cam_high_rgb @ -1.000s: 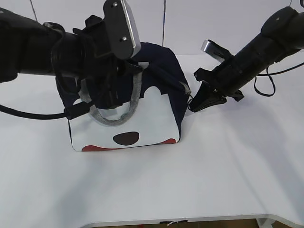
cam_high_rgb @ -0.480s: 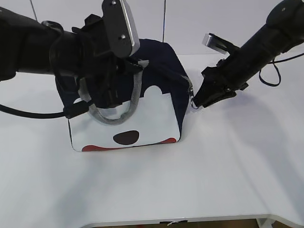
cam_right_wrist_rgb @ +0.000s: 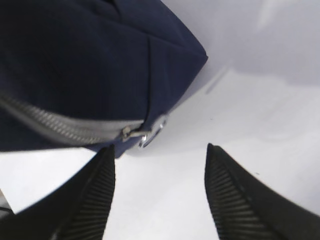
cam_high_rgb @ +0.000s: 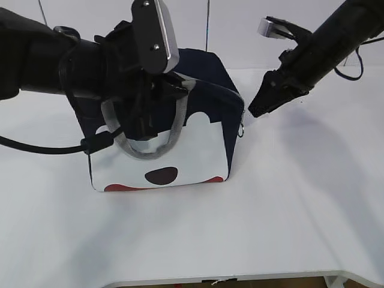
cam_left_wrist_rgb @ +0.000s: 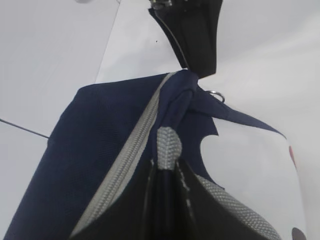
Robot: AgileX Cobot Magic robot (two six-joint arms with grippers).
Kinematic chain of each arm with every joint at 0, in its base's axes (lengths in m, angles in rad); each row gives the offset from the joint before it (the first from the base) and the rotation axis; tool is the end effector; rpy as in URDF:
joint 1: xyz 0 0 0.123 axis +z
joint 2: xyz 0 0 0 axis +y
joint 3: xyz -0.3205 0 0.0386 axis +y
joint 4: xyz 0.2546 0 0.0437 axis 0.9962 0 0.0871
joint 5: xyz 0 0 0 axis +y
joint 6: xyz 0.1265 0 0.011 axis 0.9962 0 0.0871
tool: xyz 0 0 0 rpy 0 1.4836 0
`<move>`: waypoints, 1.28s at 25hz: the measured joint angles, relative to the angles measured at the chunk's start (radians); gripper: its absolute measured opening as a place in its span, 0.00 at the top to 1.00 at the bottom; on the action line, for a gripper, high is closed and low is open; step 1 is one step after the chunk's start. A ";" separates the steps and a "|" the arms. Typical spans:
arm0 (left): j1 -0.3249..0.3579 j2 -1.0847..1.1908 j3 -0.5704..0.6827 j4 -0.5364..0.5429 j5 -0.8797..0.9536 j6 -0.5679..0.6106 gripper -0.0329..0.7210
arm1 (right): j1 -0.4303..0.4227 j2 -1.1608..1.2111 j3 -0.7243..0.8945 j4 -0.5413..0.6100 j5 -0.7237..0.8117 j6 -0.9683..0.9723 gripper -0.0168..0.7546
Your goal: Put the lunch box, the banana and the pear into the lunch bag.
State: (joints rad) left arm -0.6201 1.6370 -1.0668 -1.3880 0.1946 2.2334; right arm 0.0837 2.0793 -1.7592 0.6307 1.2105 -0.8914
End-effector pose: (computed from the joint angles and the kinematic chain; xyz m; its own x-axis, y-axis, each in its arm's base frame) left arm 0.3162 -0.2556 0.2778 0.2624 0.7180 -0.6447 0.7687 0.2483 0.5894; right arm 0.4590 0.1088 0.2418 -0.6752 -0.5561 -0.4847 -0.7275 0.6105 0.3130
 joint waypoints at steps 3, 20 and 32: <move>0.002 0.000 -0.002 0.000 0.030 0.000 0.77 | 0.000 -0.051 0.000 -0.045 0.003 -0.026 0.37; 0.002 -0.113 -0.004 0.071 0.070 0.000 0.47 | 0.052 -0.244 -0.001 -0.141 0.019 -0.163 0.37; 0.002 -0.263 -0.004 0.110 0.046 -0.252 0.47 | 0.052 -0.410 -0.001 -0.143 0.030 -0.166 0.37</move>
State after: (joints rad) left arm -0.6182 1.3737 -1.0713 -1.2775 0.2405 1.9818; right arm 0.1358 1.6696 -1.7598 0.4882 1.2406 -1.0578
